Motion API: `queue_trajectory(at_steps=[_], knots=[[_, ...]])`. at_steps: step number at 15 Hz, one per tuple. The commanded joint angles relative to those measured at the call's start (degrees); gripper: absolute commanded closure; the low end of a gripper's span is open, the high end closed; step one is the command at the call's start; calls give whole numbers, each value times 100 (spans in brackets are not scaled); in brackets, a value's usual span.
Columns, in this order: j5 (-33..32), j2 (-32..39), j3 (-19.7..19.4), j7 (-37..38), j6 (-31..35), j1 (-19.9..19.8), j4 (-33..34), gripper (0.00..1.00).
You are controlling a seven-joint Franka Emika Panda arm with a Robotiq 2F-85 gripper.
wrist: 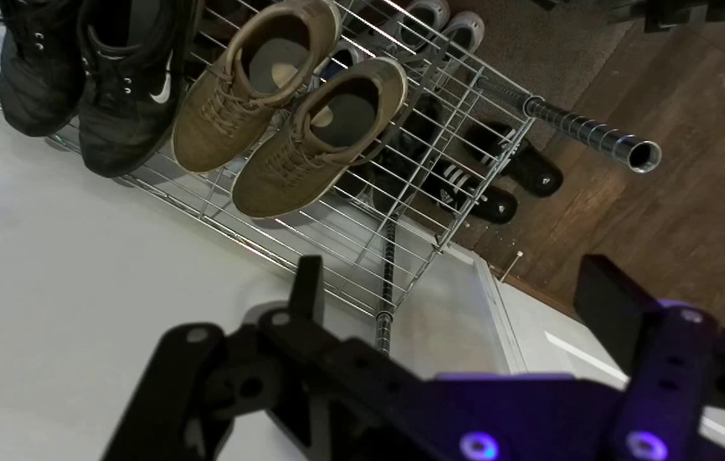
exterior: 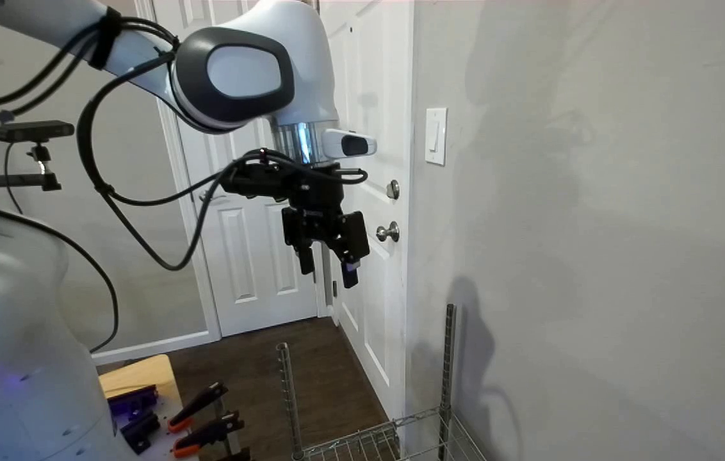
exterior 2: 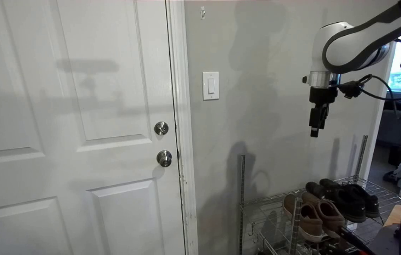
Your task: Flip the light switch on the wall
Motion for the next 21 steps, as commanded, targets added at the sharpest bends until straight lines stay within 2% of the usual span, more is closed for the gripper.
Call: queue_trajectory(at_steps=[1, 17, 21], knots=[[12, 0, 14, -7, -13, -10, 9, 0], [0, 56, 48, -11, 4, 26, -2, 0], [99, 117, 193, 123, 577, 250, -182, 0]])
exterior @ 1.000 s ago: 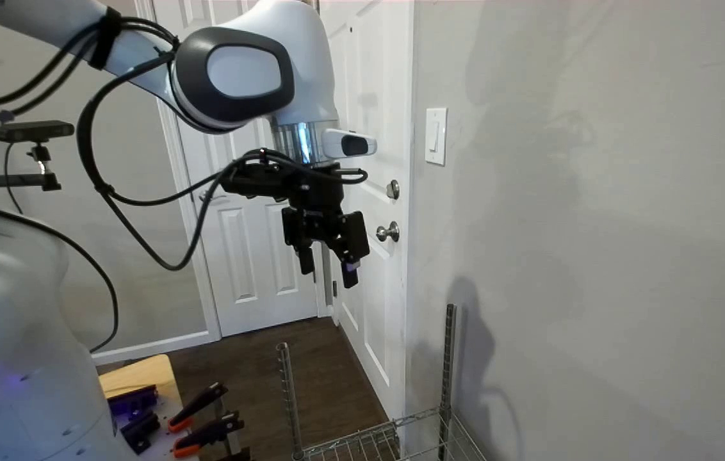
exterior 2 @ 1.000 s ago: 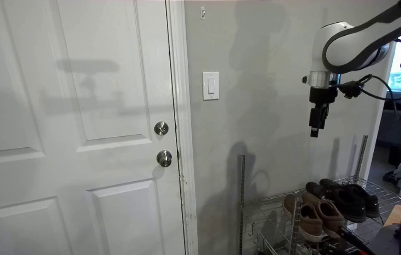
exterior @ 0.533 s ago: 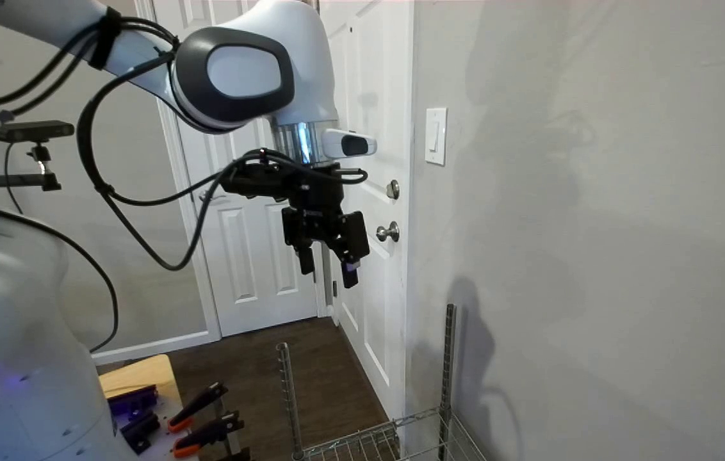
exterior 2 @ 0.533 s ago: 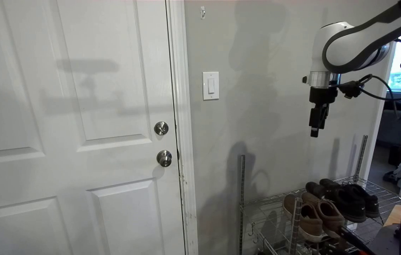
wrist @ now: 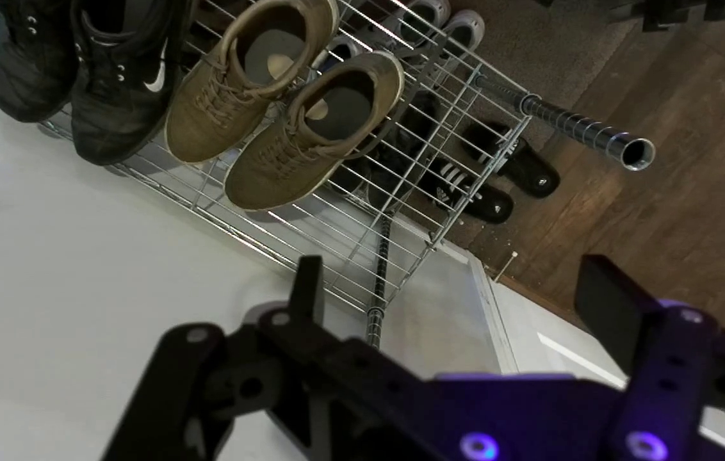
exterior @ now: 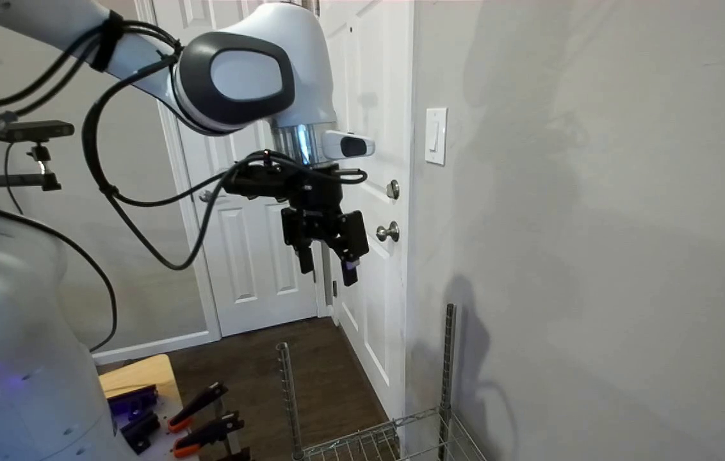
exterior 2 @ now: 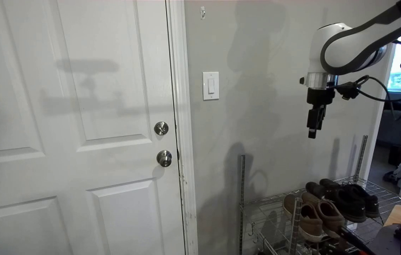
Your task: Flip the light switch on the wall
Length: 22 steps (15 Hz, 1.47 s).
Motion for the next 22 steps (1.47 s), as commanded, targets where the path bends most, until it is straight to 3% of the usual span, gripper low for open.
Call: queue_trajectory(at_steps=[1, 4, 5, 6, 9, 16, 20, 22], knots=[[142, 78, 196, 205, 698, 201, -234, 0], [207, 143, 417, 611, 1547, 308, -525, 0], [250, 399, 495, 746, 1736, 360, -316, 25], [270, 446, 570, 884, 1946, 387, -374, 26], [344, 671, 849, 1324, 2438, 424, -366, 47], [-41, 1129, 1619, 2567, 3477, -43, -358, 92], [-509, 1249, 2182, 3104, 3828, -456, -352, 98], [-807, 1255, 2494, 3388, 3940, -690, -301, 96]])
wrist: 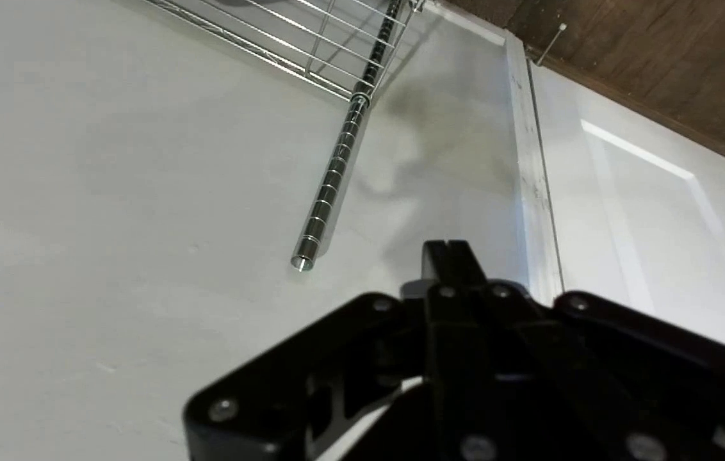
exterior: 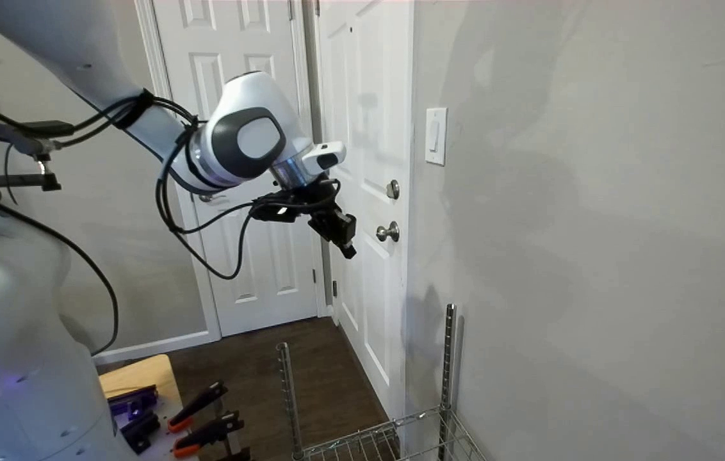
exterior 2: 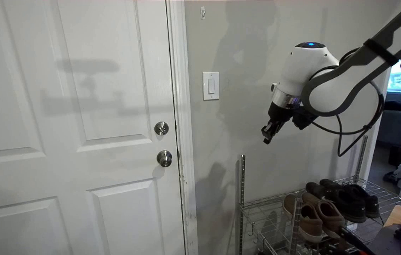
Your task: Flip the light switch on the wall
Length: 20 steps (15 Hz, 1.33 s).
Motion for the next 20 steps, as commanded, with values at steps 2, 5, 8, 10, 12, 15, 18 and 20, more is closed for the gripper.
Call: queue_trajectory(at_steps=[2, 5, 8, 10, 12, 15, 18, 20], knots=[[-818, 69, 824, 824, 356, -698, 184, 95], [-1330, 114, 1348, 1236, 317, -1165, 536, 94], [-1715, 174, 1777, 1512, 289, -1599, 901, 95], [-1962, 289, 2060, 1683, 240, -1921, 1182, 95], [-2209, 431, 2373, 1850, 186, -2255, 1460, 95], [-2718, 765, 2929, 2138, 183, -2830, 1937, 94], [-3241, 1017, 3424, 2474, 246, -3296, 2309, 95], [-3739, 1088, 3755, 2840, 299, -3614, 2533, 95]])
